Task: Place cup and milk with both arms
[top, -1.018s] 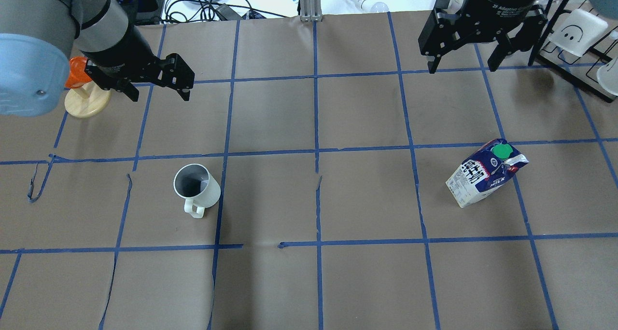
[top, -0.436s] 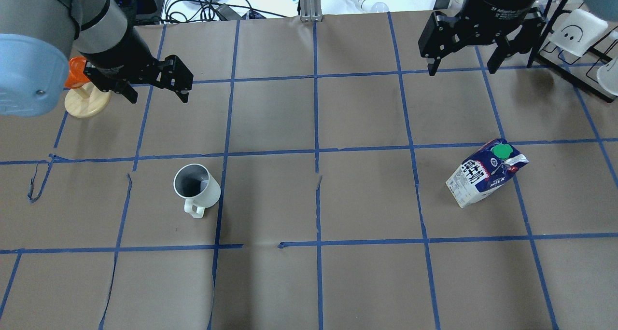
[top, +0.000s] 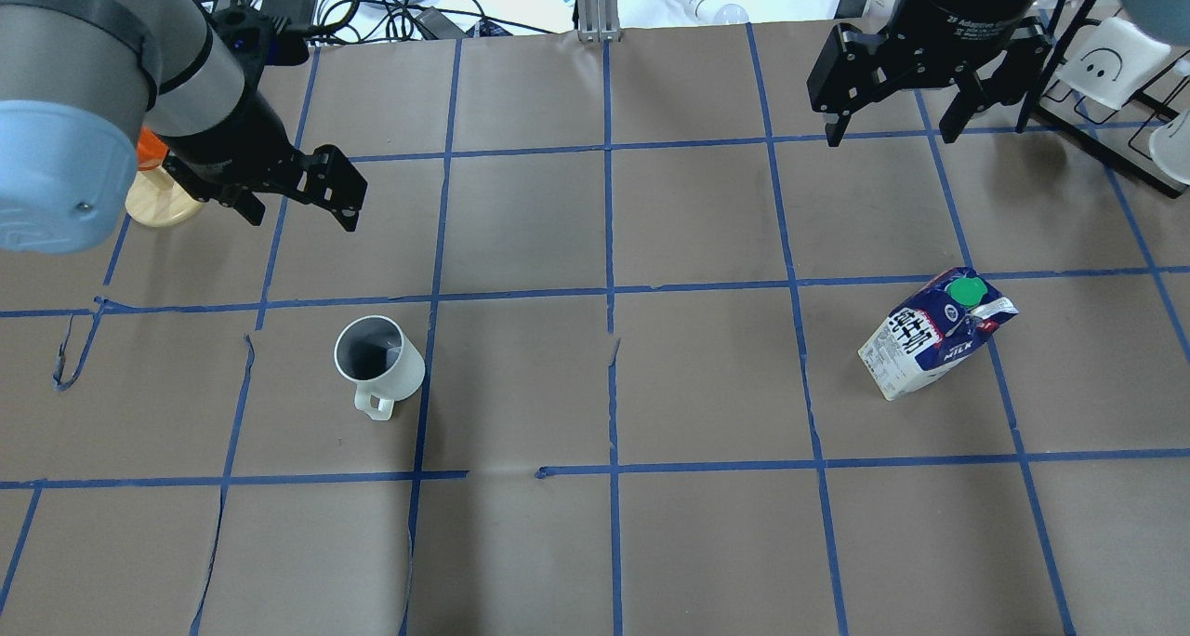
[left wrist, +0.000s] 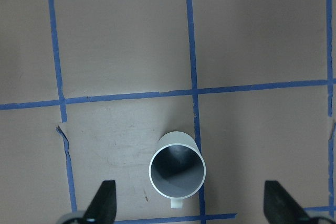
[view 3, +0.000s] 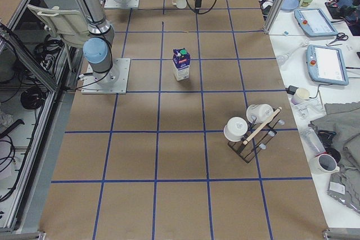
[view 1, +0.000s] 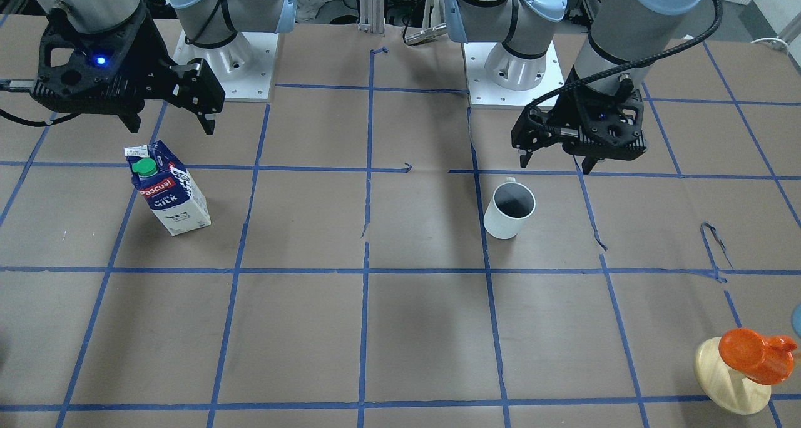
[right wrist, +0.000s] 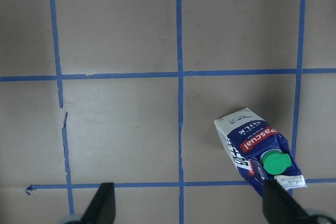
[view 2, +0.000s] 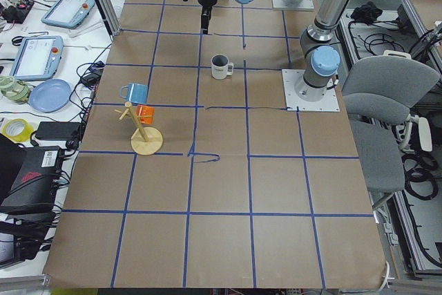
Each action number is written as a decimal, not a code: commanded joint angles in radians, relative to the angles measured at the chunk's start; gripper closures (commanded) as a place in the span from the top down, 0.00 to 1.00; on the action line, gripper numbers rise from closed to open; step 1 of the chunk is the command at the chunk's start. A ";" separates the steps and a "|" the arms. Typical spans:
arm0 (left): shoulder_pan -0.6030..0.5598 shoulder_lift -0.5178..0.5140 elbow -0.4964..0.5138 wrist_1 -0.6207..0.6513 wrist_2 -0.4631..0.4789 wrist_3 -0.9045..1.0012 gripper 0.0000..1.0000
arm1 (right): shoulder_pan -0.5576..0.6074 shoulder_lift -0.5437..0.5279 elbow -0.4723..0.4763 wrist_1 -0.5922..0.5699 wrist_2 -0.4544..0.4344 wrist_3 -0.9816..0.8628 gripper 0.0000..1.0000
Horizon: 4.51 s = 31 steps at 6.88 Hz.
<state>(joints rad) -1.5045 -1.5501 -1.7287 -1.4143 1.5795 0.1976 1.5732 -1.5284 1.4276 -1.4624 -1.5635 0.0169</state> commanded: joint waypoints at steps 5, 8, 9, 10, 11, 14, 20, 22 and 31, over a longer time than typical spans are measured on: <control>0.121 0.002 -0.307 0.199 -0.006 0.183 1.00 | 0.001 0.004 -0.001 0.002 0.000 0.002 1.00; 0.127 -0.039 -0.356 0.285 -0.015 0.181 1.00 | 0.001 0.004 0.001 0.000 0.002 0.002 1.00; 0.129 -0.048 -0.356 0.299 -0.016 0.181 0.97 | 0.001 0.004 0.002 0.000 0.002 0.002 1.00; 0.127 -0.057 -0.356 0.320 -0.019 0.172 0.97 | 0.001 0.004 0.004 0.000 0.003 0.002 1.00; 0.129 -0.067 -0.357 0.331 -0.021 0.172 0.97 | 0.001 0.004 0.004 0.007 0.002 0.002 1.00; 0.129 -0.102 -0.364 0.342 -0.041 0.149 0.75 | 0.001 0.007 0.004 0.000 -0.001 0.000 1.00; 0.129 -0.140 -0.358 0.342 -0.105 0.131 0.00 | 0.001 0.007 0.004 0.002 0.002 0.002 1.00; 0.097 -0.139 -0.213 0.324 -0.111 0.005 0.00 | 0.001 0.005 0.002 0.001 0.002 0.002 1.00; -0.295 -0.609 0.342 0.363 -0.034 -0.455 0.00 | 0.001 0.005 0.002 0.002 0.002 0.006 1.00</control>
<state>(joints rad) -1.7524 -2.0983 -1.4045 -1.1105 1.5026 -0.2237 1.5739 -1.5220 1.4309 -1.4604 -1.5608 0.0220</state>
